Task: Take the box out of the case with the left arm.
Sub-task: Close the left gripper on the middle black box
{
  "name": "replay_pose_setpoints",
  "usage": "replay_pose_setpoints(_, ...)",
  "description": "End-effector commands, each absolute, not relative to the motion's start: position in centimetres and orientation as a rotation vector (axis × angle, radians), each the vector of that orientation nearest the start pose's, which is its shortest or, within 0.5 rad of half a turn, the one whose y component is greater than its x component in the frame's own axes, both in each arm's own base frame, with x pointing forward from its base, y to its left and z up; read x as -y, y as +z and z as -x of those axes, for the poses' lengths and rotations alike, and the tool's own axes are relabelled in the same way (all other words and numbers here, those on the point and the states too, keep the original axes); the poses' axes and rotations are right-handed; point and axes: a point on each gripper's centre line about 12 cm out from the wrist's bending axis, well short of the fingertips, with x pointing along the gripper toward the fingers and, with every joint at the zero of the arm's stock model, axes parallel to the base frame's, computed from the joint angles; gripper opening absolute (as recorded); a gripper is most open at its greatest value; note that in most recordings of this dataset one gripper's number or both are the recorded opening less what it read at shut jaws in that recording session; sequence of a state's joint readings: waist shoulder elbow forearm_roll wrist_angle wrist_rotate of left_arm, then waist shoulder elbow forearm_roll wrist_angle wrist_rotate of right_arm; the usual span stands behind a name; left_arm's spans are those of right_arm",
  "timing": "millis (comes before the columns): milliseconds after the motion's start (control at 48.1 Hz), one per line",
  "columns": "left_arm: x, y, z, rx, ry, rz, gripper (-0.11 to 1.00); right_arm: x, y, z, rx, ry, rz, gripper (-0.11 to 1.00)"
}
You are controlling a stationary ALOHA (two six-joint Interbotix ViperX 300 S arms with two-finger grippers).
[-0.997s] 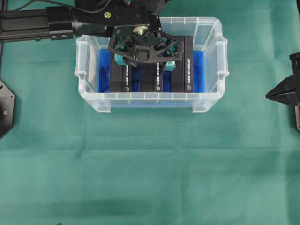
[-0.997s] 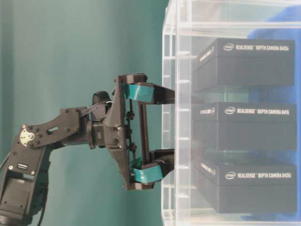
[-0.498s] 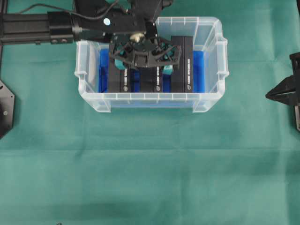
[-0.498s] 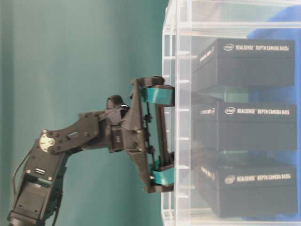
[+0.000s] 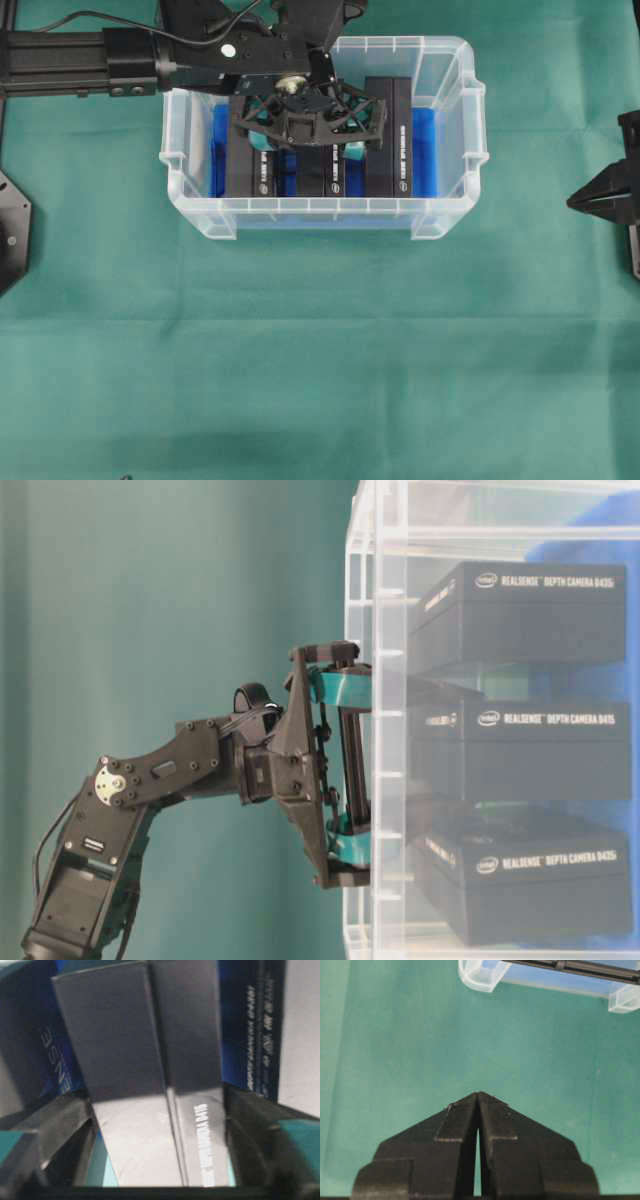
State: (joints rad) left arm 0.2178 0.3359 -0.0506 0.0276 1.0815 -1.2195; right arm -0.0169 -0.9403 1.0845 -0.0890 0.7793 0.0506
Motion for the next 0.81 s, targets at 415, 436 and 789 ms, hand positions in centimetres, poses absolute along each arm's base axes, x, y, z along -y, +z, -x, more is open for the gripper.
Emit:
replay_pose_setpoints(415, -9.8, 22.4, -46.3, -1.024, 0.982, 1.150, 0.62, 1.0, 22.2, -16.5, -0.905, -0.071, 0.028, 0.00)
replay_pose_setpoints(436, -9.8, 22.7, -46.2, -1.021, 0.980, 1.150, 0.62, 1.1, 22.3, -16.5, -0.903, -0.072, 0.029, 0.00)
replay_pose_setpoints(789, -9.6, 27.7, -44.9, -1.052, 1.044, 1.175, 0.62, 1.1, 22.3, -16.4, -0.911, -0.072, 0.030, 0.00)
